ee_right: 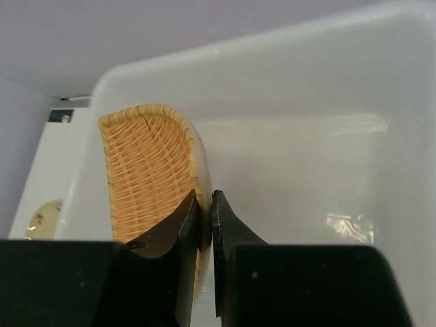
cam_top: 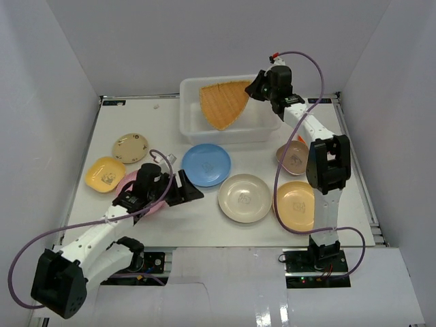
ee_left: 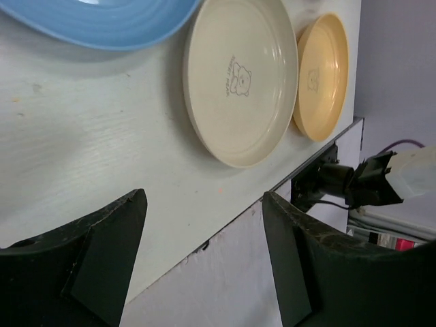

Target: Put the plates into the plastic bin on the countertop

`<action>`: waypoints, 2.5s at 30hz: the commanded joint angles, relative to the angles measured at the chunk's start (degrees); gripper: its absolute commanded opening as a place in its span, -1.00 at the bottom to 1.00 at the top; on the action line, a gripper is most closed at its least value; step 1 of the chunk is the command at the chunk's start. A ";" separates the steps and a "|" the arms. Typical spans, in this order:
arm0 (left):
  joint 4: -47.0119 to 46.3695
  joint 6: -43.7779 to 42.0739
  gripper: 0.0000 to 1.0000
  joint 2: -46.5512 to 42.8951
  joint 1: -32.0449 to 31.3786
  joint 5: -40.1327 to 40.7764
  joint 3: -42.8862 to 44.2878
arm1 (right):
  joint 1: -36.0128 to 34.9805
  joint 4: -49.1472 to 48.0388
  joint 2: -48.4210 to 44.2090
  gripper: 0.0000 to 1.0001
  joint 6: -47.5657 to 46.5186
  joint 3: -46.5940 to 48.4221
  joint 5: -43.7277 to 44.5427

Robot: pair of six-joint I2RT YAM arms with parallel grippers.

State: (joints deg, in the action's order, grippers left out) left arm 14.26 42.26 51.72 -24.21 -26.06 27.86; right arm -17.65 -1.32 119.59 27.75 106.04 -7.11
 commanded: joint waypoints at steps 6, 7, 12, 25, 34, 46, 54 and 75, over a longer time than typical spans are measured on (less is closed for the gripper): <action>-7.58 5.55 0.60 11.44 -16.12 13.83 2.20 | -0.10 -2.72 2.40 -0.84 2.40 0.93 1.58; -8.45 5.81 0.61 12.69 -17.27 16.37 2.29 | -0.02 -2.98 2.31 -0.84 2.23 -0.56 1.49; -10.65 7.39 0.61 19.11 -22.90 20.61 3.96 | -0.19 -2.90 2.66 -0.79 0.91 -2.42 2.54; -12.86 8.89 0.61 26.93 -26.86 24.74 7.30 | -0.54 1.06 9.26 -0.26 -0.41 2.59 1.22; -13.73 9.07 0.29 33.09 -28.79 28.61 9.85 | -0.54 5.27 0.67 0.50 -4.54 1.81 1.58; -11.10 8.10 -1.00 28.19 -29.06 32.92 7.13 | -1.24 -8.96 -31.77 0.22 -0.94 -45.29 -4.04; 0.65 5.99 -1.00 10.37 -29.06 35.20 8.00 | -6.08 -5.89 -33.99 0.04 -7.62 -52.78 -7.02; 18.09 -5.15 -1.00 -2.78 -27.22 58.34 36.20 | -17.68 -14.49 -15.44 -0.03 -1.91 -50.22 -2.64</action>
State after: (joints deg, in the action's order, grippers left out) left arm 35.55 41.63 45.52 -52.38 31.00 59.20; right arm -35.38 -9.98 104.36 24.03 56.75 -11.86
